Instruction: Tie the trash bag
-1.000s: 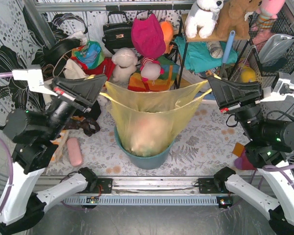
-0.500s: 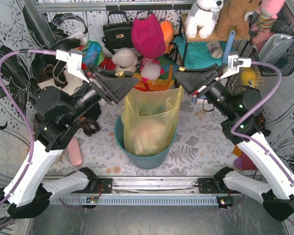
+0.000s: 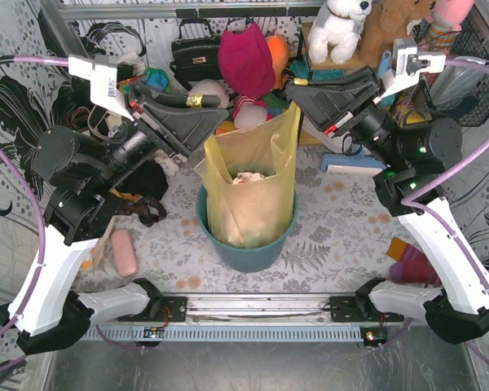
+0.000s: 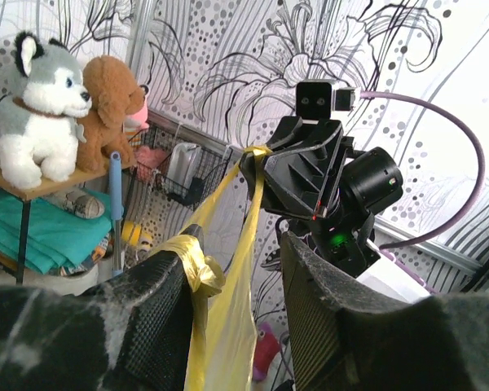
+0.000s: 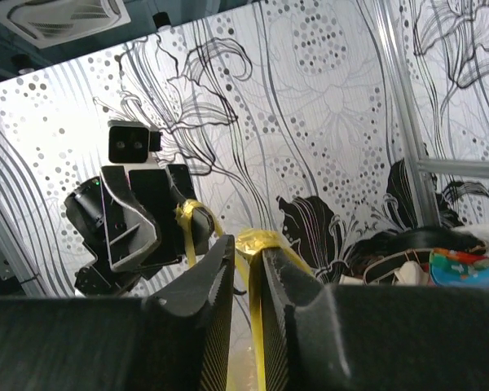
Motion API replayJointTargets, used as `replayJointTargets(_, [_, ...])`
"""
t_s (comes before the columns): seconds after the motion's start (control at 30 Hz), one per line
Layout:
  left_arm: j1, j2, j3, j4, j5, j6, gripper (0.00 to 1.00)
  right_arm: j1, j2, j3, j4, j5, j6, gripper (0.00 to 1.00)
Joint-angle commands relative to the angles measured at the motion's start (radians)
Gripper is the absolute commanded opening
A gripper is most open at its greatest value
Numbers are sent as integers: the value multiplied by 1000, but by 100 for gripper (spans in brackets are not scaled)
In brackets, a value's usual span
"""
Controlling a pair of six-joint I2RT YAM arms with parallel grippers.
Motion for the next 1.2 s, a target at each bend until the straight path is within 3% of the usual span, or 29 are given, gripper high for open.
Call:
replayJointTargets(0.0, [3, -35, -83, 33, -21, 15, 52, 2, -40, -120, 69, 2, 29, 19])
replayJointTargets(0.13, [3, -84, -237, 42, -114, -18, 53, 3, -102, -297, 103, 52, 67, 20])
replayJointTargets(0.23, [3, -93, -267, 70, -135, -32, 53, 1, -119, -348, 108, 73, 80, 20])
replayJointTargets(0.33, [3, -47, -161, 49, -107, -5, 50, 1, -89, -290, 93, 62, 69, 20])
replayJointTargets(0.47, [3, 49, 49, 12, -50, 17, 50, 2, -9, -89, 84, 0, 41, 21])
replayJointTargets(0.57, [3, 62, 105, 13, -23, 11, 50, 3, 35, 11, 91, -45, 49, 21])
replayJointTargets(0.67, [3, 27, 54, 10, -38, 14, 51, 2, 33, -13, 94, -41, 55, 21])
replayJointTargets(0.93, [3, -71, -192, -11, -187, 18, 52, 2, -51, -286, 70, 56, 58, 21])
replayJointTargets(1.07, [4, -56, -188, -6, -191, 24, 52, 2, -52, -306, 54, 78, 42, 21])
replayJointTargets(1.17, [3, -7, -96, -17, -175, 46, 52, 1, -33, -246, 23, 79, 16, 21])
